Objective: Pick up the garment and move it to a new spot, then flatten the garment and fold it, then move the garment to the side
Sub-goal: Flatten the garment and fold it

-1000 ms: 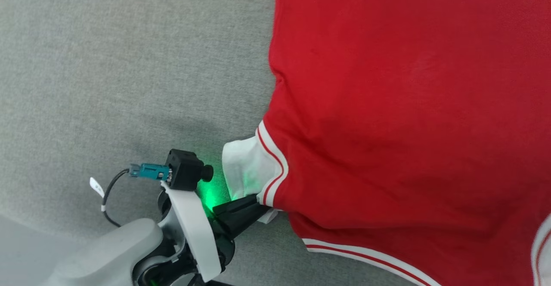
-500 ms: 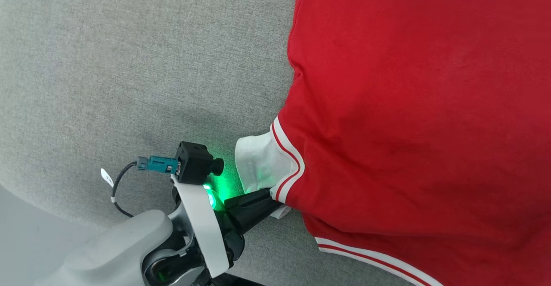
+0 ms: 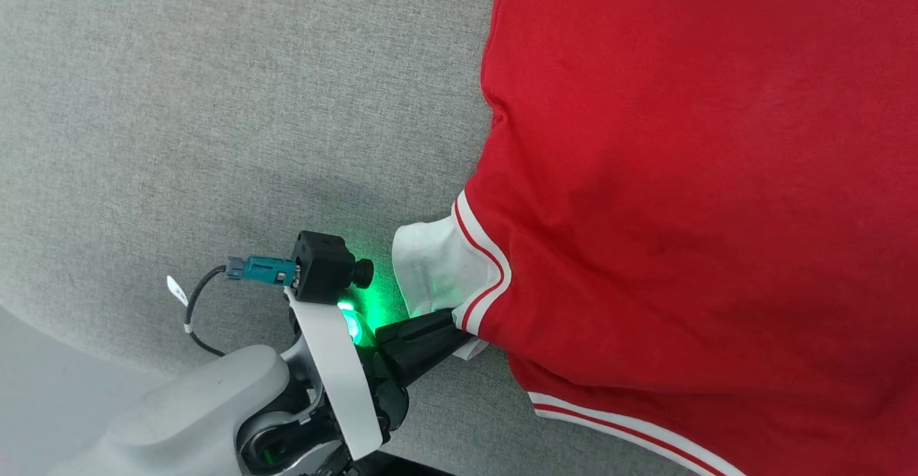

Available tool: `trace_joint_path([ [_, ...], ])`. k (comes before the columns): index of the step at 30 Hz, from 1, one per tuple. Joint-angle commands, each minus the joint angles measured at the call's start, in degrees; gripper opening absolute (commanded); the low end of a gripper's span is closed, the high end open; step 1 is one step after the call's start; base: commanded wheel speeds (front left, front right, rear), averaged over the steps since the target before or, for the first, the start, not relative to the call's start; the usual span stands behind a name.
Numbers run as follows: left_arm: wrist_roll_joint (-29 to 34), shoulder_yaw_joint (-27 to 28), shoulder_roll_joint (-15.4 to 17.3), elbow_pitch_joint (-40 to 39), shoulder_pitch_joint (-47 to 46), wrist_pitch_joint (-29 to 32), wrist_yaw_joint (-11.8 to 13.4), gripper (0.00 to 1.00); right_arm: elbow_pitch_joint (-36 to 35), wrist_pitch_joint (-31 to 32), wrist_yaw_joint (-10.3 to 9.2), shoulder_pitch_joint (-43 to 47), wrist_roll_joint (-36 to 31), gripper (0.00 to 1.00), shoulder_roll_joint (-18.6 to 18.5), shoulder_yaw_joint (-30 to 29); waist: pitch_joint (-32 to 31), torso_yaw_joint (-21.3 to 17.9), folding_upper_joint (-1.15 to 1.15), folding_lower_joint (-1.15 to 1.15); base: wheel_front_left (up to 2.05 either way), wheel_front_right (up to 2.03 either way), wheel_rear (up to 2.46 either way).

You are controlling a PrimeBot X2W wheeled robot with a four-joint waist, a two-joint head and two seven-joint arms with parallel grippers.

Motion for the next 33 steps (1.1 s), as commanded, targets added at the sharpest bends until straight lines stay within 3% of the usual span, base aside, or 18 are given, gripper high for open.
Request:
trace_joint_path([
  [1,-2.06,-1.67,-4.96,8.52,0.35,0.77,3.92,0.00,2.06,0.26,-0.02,2.69,0.20,0.00,0.16,1.35,0.02,-0.07,-0.01,0.01,0.00,0.00,0.00],
  [9,-2.75,-1.68,-4.44,9.20,0.32,-0.45,3.92,0.00,-3.22,-2.88,-0.01,2.94,3.81,0.00,-0.79,2.65,-1.04,-1.13,-0.01,0.01,0.00,0.00,0.00],
  [22,-4.07,-0.97,0.22,8.15,1.96,-1.80,3.93,0.00,-22.01,-9.89,-0.02,15.39,16.15,0.00,-12.90,6.27,-7.21,-7.35,-0.01,0.01,0.00,0.00,0.00],
  [33,-5.23,0.15,5.10,4.91,4.86,-3.54,4.79,0.00,-35.03,-14.01,-0.02,37.28,24.46,0.00,-22.26,3.69,-13.86,-11.22,-0.01,0.01,0.00,0.00,0.00],
])
